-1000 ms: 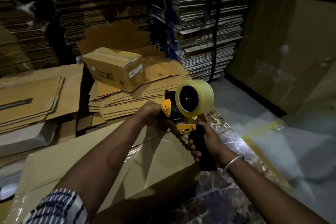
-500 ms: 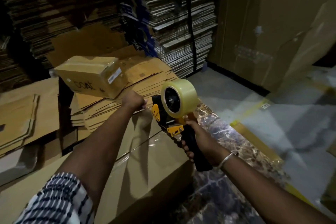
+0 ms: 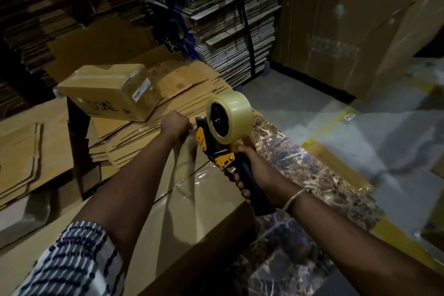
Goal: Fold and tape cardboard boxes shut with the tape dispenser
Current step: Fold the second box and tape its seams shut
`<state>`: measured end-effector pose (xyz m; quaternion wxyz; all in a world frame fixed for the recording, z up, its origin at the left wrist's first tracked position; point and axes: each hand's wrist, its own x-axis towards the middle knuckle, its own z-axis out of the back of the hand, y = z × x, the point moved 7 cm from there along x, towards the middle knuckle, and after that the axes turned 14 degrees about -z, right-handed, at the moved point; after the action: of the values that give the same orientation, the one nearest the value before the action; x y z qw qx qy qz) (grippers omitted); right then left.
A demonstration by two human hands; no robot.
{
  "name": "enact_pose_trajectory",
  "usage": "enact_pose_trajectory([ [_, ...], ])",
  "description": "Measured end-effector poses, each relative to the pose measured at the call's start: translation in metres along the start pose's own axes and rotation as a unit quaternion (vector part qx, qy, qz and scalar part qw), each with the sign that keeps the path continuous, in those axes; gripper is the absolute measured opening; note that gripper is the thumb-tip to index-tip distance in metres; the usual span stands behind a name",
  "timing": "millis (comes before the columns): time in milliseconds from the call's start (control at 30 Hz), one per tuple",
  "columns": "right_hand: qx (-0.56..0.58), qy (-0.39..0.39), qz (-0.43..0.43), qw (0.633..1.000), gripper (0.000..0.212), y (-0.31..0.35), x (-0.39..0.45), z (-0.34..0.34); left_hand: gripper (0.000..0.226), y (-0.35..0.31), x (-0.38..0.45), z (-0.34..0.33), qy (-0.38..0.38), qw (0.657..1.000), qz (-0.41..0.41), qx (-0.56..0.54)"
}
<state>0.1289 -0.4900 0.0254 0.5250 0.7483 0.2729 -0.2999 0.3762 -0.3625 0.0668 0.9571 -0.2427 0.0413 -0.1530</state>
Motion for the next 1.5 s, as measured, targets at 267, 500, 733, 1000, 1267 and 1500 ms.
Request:
enact_pose_trajectory([
  [267, 0.007, 0.013, -0.019, 1.000, 0.068, 0.001, 0.004, -0.004, 0.019, -0.010, 0.005, 0.000, 0.034, 0.991, -0.061, 0.116],
  [500, 0.000, 0.021, -0.023, 1.000, 0.070, 0.000, 0.008, -0.003, 0.029, 0.000, 0.012, -0.003, 0.054, 0.989, -0.056, 0.122],
  [733, 0.001, 0.027, -0.024, 0.999, 0.069, 0.002, 0.011, -0.005, 0.031, 0.009, 0.009, -0.005, 0.037, 0.997, -0.030, 0.063],
  [1000, 0.001, 0.033, -0.028, 0.999, 0.069, 0.003, 0.014, -0.004, 0.034, 0.024, 0.003, -0.021, 0.061, 0.995, -0.023, 0.070],
  [1267, 0.001, 0.033, -0.043, 0.999, 0.070, 0.010, 0.025, -0.011, 0.056, 0.040, -0.017, -0.009, -0.084, 0.990, -0.074, 0.082],
  [1500, -0.023, 0.020, -0.062, 0.998, 0.071, 0.028, 0.032, -0.032, 0.053, 0.063, -0.016, 0.002, -0.058, 0.994, -0.054, 0.076],
])
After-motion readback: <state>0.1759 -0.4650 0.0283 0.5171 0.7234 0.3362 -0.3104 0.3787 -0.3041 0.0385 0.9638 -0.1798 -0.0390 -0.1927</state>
